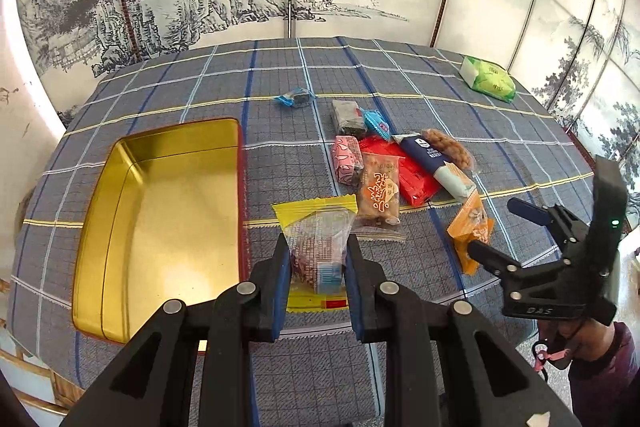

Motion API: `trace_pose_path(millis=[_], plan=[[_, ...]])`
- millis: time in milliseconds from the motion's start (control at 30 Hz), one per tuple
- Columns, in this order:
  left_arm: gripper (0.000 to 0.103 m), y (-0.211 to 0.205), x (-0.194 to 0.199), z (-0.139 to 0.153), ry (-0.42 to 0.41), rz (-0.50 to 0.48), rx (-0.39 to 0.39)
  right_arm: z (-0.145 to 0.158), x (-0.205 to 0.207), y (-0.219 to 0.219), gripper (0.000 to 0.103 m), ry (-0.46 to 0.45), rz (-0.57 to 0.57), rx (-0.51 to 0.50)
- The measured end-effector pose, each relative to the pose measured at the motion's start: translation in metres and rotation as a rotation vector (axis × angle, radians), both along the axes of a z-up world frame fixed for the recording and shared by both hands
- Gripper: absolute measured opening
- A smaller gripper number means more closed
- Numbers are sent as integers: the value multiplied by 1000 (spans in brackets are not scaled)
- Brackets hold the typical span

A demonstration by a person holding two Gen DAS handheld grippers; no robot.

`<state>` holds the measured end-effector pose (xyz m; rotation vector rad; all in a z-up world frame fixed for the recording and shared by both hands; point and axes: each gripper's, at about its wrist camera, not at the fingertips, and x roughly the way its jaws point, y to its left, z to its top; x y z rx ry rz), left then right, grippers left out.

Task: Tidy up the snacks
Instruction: 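Grasp the yellow candy with the left gripper while the right grasps the orange cookie packet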

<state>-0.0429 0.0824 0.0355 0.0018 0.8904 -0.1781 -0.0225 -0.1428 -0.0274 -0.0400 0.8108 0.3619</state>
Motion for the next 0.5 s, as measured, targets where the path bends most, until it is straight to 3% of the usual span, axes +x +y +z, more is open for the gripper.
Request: trace_pose_path(millis=[100, 167, 333, 500], plan=[[22, 8, -4, 3, -14, 9, -9, -11, 9, 7, 90, 41, 0, -25], [22, 13, -6, 5, -19, 15, -14, -20, 16, 9, 51, 93, 9, -24], [22, 24, -7, 5, -32, 32, -6, -21, 12, 9, 43, 82, 15, 5], [22, 37, -6, 3, -52, 63, 4, 5, -1, 23, 43, -23, 53, 45]])
